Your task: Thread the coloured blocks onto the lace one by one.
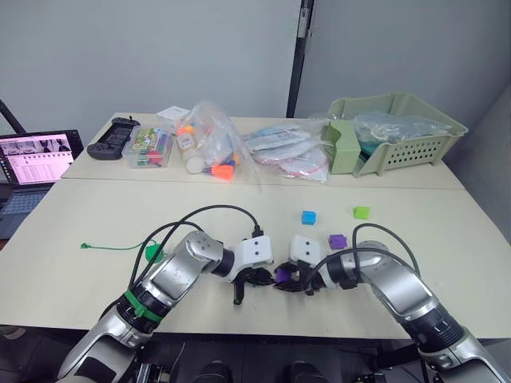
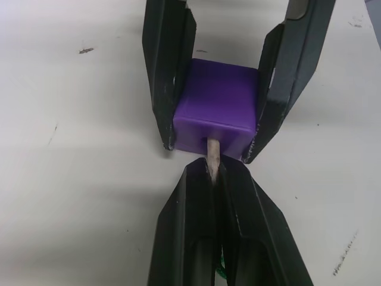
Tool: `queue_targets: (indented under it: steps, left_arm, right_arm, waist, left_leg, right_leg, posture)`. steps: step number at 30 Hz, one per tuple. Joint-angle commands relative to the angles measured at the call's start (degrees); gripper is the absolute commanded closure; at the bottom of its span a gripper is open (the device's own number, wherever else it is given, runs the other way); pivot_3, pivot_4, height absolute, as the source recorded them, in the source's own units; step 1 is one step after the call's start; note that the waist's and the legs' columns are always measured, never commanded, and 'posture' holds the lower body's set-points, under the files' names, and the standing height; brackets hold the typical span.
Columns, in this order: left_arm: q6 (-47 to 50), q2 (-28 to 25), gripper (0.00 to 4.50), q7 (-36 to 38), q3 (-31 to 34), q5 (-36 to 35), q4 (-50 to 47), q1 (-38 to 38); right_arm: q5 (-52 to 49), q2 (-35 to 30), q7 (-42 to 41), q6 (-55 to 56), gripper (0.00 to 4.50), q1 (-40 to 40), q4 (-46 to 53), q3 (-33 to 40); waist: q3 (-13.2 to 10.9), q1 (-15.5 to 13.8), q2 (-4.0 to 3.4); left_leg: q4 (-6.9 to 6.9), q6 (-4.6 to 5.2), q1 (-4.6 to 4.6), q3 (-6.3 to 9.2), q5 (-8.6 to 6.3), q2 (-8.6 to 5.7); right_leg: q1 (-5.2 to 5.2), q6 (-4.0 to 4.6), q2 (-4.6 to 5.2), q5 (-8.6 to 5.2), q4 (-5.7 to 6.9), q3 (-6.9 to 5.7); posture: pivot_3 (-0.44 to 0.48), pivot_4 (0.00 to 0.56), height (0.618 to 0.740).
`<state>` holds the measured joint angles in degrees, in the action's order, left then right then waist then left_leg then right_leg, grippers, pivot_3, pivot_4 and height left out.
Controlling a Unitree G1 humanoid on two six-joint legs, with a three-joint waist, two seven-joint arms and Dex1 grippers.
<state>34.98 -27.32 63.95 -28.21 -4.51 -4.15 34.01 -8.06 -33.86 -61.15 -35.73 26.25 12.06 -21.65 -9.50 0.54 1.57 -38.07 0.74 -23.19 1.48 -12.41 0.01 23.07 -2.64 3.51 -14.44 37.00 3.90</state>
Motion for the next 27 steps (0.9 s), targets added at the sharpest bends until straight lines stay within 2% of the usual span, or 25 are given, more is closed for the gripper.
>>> queue_targets:
  steps: [1, 9, 18, 27]
  left_arm:
    - [-2.20, 2.29, 4.50, -0.16, 0.43, -1.53, -0.12, 0.35]
    - [-3.51, -1.22, 1.88, 3.15, 4.04, -3.79, -1.71, -0.61]
    - [-4.81, -6.44, 1.88, 4.34, 6.85, -5.11, -1.19, -2.80]
    - [-5.44, -4.64, 1.88, 2.95, 6.85, -5.60, 0.23, -3.32]
  right_arm:
    - [-0.94, 1.12, 1.39, -0.11, 3.31, -0.13, 2.31, 0.40]
    - [-0.94, 0.11, 1.51, 0.10, 3.31, -1.00, 2.47, 0.76]
    - [-1.04, -0.54, 1.11, 0.12, 3.31, -1.16, 2.47, 0.76]
    - [-1.29, -1.17, 0.97, -0.19, 3.31, -1.50, 3.07, 0.93]
  waist:
    - [0.00, -0.01, 0.00]
    - [0.00, 0.26, 0.00]
    - [0.00, 0.33, 0.00]
    - [0.00, 0.21, 0.00]
  left_leg:
    - [-0.03, 0.00, 0.00, 0.00, 0.00, 0.00]
    - [-0.03, 0.00, -0.08, 0.04, 0.00, 0.03]
    - [-0.01, 0.00, -0.08, 0.03, 0.00, 0.05]
    - [-0.01, 0.00, -0.10, 0.01, 0.00, 0.05]
  right_leg:
    - [0.00, 0.00, 0.00, 0.00, 0.00, 0.00]
    - [0.12, 0.00, -0.01, 0.00, 0.06, 0.00]
    - [0.14, 0.00, -0.02, 0.00, 0.04, 0.00]
    - [0.13, 0.00, -0.01, 0.00, 0.01, -0.01]
  posture:
    - [0.000, 0.150, 0.740]
    - [0.000, 0.150, 0.740]
    - [0.000, 0.150, 0.740]
    - [0.000, 0.150, 0.740]
